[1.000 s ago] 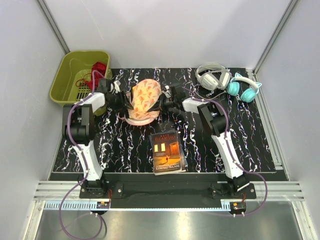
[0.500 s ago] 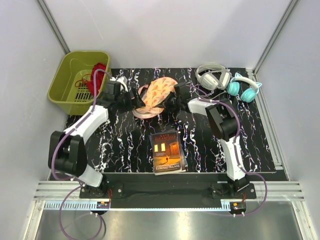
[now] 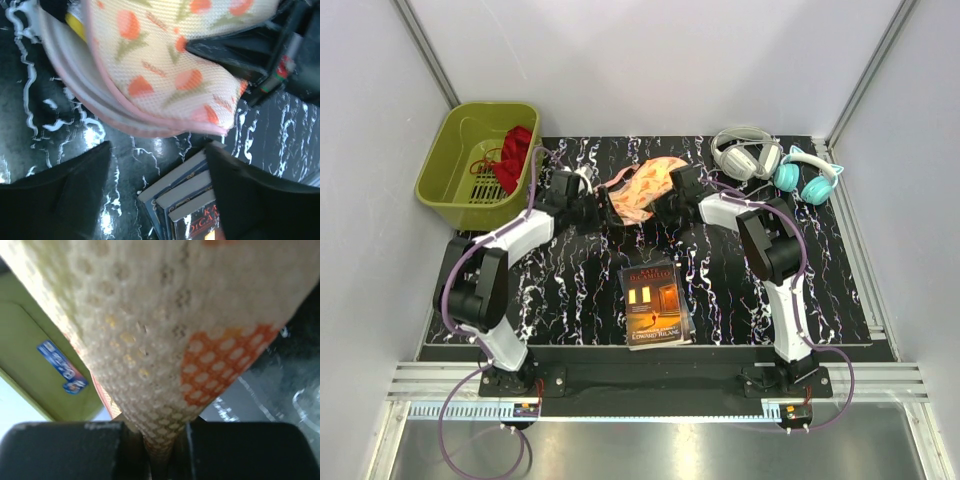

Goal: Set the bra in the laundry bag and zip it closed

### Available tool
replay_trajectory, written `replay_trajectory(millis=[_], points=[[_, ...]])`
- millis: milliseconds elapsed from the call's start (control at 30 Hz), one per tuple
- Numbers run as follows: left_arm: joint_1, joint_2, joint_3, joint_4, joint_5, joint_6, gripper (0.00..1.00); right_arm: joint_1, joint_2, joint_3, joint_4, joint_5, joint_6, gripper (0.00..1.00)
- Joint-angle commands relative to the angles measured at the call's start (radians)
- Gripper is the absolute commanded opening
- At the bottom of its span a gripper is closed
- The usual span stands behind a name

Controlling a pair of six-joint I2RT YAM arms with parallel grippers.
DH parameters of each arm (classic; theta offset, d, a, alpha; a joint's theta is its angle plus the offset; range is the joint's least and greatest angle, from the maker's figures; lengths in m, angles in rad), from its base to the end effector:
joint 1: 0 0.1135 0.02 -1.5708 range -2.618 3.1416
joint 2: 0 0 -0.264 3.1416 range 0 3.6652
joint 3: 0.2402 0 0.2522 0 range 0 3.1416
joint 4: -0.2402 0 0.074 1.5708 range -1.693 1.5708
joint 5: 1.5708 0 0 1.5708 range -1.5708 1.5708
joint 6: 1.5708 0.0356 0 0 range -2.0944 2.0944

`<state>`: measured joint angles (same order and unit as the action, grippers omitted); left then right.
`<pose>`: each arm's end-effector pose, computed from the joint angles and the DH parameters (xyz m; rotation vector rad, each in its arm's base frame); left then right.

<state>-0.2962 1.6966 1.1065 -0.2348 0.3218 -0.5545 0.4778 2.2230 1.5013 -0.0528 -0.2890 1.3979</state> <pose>0.3441 -0.1168 0.2098 -0.1634 2.4819 -0.7677 0.4225 0.2302 0.1309 1.0373 2.4609 1.1334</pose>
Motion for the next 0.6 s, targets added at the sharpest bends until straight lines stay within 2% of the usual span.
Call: replay_trajectory(millis=[0, 167, 367, 433, 567], points=[[-0.018, -0.083, -0.103, 0.206, 0.017, 0.048, 0.61, -0.007, -0.019, 0.080, -0.120, 0.045, 0.154, 0.08], [-0.027, -0.020, -0.086, 0.232, 0.077, 0.107, 0.50, -0.004, -0.013, 0.142, -0.229, 0.044, 0.257, 0.11], [-0.101, 0.027, -0.079, 0.380, 0.007, 0.120, 0.60, 0.005, 0.018, 0.208, -0.308, 0.042, 0.303, 0.11], [-0.121, 0.038, -0.076, 0.416, -0.041, 0.149, 0.61, 0.007, 0.015, 0.201, -0.317, 0.044, 0.320, 0.11], [-0.147, 0.067, -0.079, 0.494, -0.108, 0.160, 0.56, 0.008, 0.013, 0.201, -0.325, 0.050, 0.348, 0.10]])
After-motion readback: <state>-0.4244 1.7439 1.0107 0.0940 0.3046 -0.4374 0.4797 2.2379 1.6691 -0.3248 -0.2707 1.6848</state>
